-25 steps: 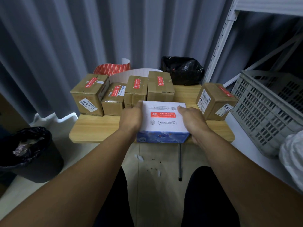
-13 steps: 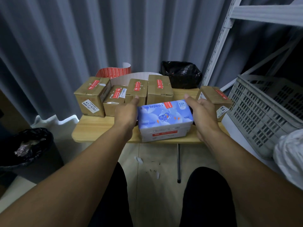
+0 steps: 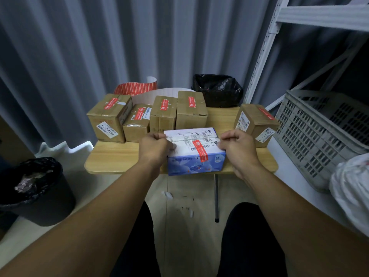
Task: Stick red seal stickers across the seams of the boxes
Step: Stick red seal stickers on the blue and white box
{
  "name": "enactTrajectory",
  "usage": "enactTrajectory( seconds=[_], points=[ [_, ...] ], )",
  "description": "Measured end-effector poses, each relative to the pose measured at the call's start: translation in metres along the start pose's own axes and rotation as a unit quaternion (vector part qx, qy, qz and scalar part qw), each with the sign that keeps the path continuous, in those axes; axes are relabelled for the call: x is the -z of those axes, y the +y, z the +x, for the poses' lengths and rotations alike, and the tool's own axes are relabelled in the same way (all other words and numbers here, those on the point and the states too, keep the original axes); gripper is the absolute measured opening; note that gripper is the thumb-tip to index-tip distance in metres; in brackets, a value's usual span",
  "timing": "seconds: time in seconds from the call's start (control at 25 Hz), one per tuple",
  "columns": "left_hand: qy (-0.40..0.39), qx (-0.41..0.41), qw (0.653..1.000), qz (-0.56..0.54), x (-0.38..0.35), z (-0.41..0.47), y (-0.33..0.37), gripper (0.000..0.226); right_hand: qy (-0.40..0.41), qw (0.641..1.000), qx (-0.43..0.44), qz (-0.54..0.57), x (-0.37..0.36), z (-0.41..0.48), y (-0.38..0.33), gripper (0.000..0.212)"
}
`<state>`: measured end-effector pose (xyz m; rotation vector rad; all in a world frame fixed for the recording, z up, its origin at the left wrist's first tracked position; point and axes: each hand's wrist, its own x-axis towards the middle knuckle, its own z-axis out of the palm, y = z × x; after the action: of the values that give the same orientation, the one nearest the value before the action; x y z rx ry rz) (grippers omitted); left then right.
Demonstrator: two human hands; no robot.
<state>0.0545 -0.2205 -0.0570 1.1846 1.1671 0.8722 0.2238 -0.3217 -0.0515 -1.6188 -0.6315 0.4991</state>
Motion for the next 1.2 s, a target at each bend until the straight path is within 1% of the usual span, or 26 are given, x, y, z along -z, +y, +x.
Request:
enactTrajectory(
  seconds=[0.04, 0.12, 0.2, 0.24, 0.28, 0.32, 0.4, 0.44, 0.48, 0.56, 0.68, 0.76, 0.88, 1.04, 1.2],
  points=[
    [-0.005, 0.0, 1.0, 0.007, 0.0, 0.001, -0.001, 0.027, -0.004, 1.0, 0.0, -0.008, 0.0, 0.001, 0.004, 0.026],
    [-0.016, -0.008, 0.999, 0.03, -0.001, 0.006, -0.001, 0.041, -0.01, 1.0, -0.002, -0.025, -0.001, 0.004, 0.008, 0.026],
    [-0.015, -0.046, 0.994, 0.095, -0.002, 0.008, 0.0, 0.058, -0.012, 0.999, 0.003, -0.046, -0.001, 0.006, 0.009, 0.025],
    [-0.015, -0.072, 0.987, 0.14, -0.002, 0.008, 0.002, 0.063, -0.013, 0.998, 0.005, -0.057, -0.002, 0.007, 0.009, 0.023],
    [-0.026, -0.104, 0.977, 0.183, -0.002, 0.01, 0.002, 0.063, -0.012, 0.998, 0.008, -0.068, -0.002, 0.007, 0.009, 0.02],
    [-0.047, -0.129, 0.967, 0.213, -0.004, 0.007, 0.004, 0.058, -0.008, 0.997, 0.013, -0.077, -0.002, 0.007, 0.009, 0.015],
    [-0.088, -0.152, 0.95, 0.258, -0.007, 0.003, 0.005, 0.047, 0.025, 0.995, 0.024, -0.095, -0.001, 0.006, 0.01, 0.009],
    [-0.096, -0.16, 0.94, 0.285, -0.007, 0.003, 0.005, 0.049, 0.048, 0.993, 0.023, -0.107, 0.001, 0.006, 0.01, 0.007],
    [-0.098, -0.163, 0.927, 0.323, -0.007, 0.001, 0.006, 0.054, 0.066, 0.991, 0.012, -0.114, 0.003, 0.006, 0.012, 0.01],
    [-0.095, -0.174, 0.891, 0.409, -0.006, 0.003, 0.007, 0.059, 0.063, 0.994, -0.034, -0.087, 0.006, 0.006, 0.016, 0.016],
    [-0.092, -0.184, 0.844, 0.496, -0.006, 0.001, 0.01, 0.054, 0.046, 0.994, -0.1, -0.01, 0.006, 0.002, 0.021, 0.014],
    [-0.101, -0.201, 0.824, 0.519, -0.007, -0.001, 0.012, 0.049, 0.062, 0.991, -0.115, 0.021, 0.007, -0.001, 0.02, 0.012],
    [-0.126, -0.186, 0.823, 0.523, -0.011, -0.003, 0.018, 0.051, 0.053, 0.987, -0.135, 0.072, 0.008, -0.006, 0.019, 0.01],
    [-0.138, -0.164, 0.815, 0.539, -0.015, -0.006, 0.019, 0.066, 0.014, 0.978, -0.174, 0.114, 0.008, -0.018, 0.023, 0.006],
    [-0.179, -0.144, 0.801, 0.553, -0.022, -0.005, 0.018, 0.079, 0.011, 0.974, -0.191, 0.125, 0.003, -0.025, 0.025, 0.008]
  ],
)
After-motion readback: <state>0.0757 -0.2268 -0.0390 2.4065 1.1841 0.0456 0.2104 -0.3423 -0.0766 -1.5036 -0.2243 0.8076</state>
